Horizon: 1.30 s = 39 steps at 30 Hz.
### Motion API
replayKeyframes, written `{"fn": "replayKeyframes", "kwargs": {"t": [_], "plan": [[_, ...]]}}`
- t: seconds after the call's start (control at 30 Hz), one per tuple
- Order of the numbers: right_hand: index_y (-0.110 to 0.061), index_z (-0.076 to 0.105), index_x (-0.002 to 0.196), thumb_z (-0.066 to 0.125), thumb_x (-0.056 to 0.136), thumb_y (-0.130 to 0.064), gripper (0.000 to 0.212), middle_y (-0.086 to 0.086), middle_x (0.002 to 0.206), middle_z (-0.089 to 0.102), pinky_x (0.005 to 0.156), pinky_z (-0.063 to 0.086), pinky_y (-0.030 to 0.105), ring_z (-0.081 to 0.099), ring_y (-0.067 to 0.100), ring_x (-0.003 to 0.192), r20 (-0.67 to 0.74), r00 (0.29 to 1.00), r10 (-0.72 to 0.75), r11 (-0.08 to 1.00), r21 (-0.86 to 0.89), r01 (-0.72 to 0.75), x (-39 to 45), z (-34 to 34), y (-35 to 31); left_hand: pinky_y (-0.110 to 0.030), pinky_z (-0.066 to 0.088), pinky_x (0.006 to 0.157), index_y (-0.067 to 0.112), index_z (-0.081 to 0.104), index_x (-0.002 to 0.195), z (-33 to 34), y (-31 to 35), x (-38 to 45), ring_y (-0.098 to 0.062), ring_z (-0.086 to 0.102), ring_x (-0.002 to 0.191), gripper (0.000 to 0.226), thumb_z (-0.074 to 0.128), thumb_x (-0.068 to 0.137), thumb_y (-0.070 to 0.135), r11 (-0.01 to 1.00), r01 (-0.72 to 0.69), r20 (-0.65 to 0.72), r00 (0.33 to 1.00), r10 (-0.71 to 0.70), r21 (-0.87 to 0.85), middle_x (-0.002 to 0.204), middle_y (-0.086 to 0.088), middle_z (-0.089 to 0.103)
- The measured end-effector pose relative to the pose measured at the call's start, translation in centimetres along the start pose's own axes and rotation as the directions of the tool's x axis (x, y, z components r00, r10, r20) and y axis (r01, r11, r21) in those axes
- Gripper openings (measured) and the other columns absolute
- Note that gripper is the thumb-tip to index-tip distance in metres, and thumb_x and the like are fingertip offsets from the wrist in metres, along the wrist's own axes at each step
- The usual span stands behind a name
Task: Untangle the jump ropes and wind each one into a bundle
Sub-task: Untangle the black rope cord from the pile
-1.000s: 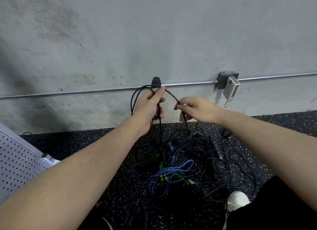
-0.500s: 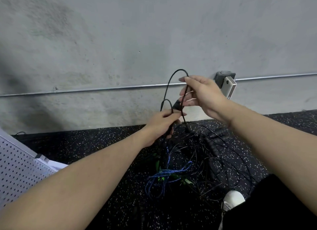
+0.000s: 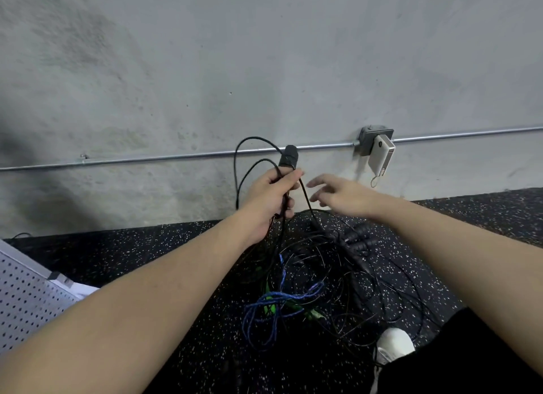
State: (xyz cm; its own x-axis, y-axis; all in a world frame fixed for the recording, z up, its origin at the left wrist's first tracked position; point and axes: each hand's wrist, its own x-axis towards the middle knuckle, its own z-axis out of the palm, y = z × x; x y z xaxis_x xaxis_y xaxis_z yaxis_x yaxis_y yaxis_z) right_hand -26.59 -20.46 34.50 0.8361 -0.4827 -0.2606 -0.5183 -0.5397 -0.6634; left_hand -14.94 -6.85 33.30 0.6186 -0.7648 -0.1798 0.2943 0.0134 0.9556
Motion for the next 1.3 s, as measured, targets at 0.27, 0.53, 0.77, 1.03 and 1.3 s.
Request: {"fn": "replayKeyframes", "kwargs": {"t": [0.27,0.53,0.77,1.03,1.3], "plan": [[-0.027,0.065,0.109,0.052,0.103,-0.034,0.016,-0.013,0.094,0.074,0.067,0.051,0.017,0.062,-0.003,0.063,-0.055,0.977,-0.205,0.963,-0.188,0.191,-0.1,-0.4,0.4,-0.023,0.037,0.041,0.018,0.068,0.112,-0.6,1.3,0.3,-0.011,0.048,0.05,0.024,0.076,0.091,0.028,0.985,0.013,-0.034,0.999,-0.019,-0.175,0.08,0.002,0.062],[-0.014,0.064,0.101,0.055,0.103,-0.022,0.012,0.003,0.067,0.072,0.061,0.058,0.028,0.064,0.017,0.057,-0.248,0.951,-0.186,0.949,0.207,0.24,0.2,-0.6,-1.7,-0.025,0.042,0.047,0.028,0.074,0.102,-0.6,-0.6,0.2,-0.012,0.049,0.054,0.011,0.074,0.093,0.034,0.991,-0.035,-0.036,0.999,0.04,0.127,0.091,-0.001,0.064],[-0.016,0.063,0.095,0.061,0.099,-0.021,0.007,0.006,0.066,0.07,0.05,0.057,0.031,0.062,0.018,0.052,-0.308,0.941,-0.141,0.862,0.429,0.27,0.1,-0.9,-2.8,-0.028,0.045,0.049,0.031,0.074,0.1,0.7,-2.9,-0.2,-0.011,0.05,0.051,0.011,0.076,0.091,0.037,0.891,-0.018,0.18,0.981,-0.072,0.453,0.062,0.004,0.059],[-0.012,0.065,0.108,0.051,0.104,-0.026,0.02,0.009,0.076,0.071,0.057,0.06,0.033,0.065,0.019,0.064,-0.336,0.941,0.042,0.61,0.754,0.242,-0.3,-2.3,-2.4,-0.029,0.044,0.049,0.029,0.074,0.089,2.3,-2.6,0.5,-0.014,0.052,0.051,0.014,0.069,0.096,0.041,0.919,-0.061,0.097,0.995,0.025,0.391,0.087,-0.001,0.07],[-0.017,0.056,0.111,0.04,0.103,-0.008,0.02,0.007,0.106,0.067,0.059,0.058,0.031,0.066,0.021,0.082,-0.215,0.973,0.082,0.885,0.465,0.028,-0.1,-2.7,1.9,-0.023,0.04,0.046,0.018,0.07,0.098,3.6,-1.4,0.8,-0.008,0.049,0.053,0.018,0.071,0.095,0.035,0.987,0.002,0.049,0.999,-0.01,0.162,0.082,0.004,0.057]]}}
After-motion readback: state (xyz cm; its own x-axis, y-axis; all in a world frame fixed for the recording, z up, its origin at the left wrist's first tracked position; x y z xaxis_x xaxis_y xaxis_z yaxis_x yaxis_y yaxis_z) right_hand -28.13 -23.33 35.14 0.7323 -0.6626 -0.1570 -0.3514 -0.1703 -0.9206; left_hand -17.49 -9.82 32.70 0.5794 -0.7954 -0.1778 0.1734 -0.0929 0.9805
